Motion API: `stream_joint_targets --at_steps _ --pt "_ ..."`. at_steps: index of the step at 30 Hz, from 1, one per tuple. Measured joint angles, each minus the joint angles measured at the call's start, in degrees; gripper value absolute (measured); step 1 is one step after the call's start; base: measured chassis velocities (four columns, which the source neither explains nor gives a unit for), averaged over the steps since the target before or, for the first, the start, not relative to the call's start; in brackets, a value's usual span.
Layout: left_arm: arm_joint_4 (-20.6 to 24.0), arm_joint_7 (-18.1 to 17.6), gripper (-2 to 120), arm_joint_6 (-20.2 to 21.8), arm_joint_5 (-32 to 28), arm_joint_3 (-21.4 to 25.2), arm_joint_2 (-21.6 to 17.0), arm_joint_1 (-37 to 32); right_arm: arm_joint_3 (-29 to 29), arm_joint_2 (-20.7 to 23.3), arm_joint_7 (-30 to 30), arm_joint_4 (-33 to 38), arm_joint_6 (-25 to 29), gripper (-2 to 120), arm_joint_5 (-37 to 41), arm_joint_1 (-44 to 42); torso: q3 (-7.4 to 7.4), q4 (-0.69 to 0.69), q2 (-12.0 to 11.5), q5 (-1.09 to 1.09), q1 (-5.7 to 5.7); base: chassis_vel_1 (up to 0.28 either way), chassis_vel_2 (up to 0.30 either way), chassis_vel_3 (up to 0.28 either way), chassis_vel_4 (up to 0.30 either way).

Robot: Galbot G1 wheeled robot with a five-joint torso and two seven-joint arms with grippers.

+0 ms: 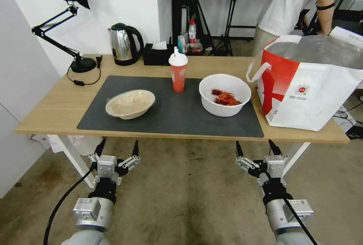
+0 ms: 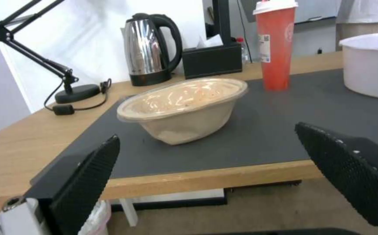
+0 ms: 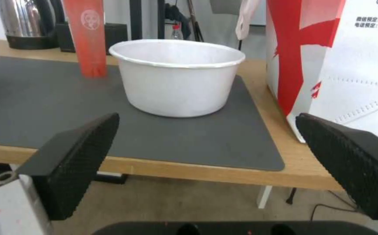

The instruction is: Pick up the trash from the table and place it into the takeout bag.

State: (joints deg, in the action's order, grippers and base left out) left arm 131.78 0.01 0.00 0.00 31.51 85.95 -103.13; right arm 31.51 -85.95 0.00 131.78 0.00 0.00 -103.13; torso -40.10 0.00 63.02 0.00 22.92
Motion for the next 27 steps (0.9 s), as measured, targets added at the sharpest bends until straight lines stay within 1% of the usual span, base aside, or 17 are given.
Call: stream_joint_targets --at_steps 27 --pt "0.0 0.0 100 0.0 0.0 0.0 0.0 0.0 0.0 0.0 0.0 0.0 0.0 100 0.0 0.0 0.0 0.0 0.0 0.0 0.0 0.0 0.0 0.0 0.0"
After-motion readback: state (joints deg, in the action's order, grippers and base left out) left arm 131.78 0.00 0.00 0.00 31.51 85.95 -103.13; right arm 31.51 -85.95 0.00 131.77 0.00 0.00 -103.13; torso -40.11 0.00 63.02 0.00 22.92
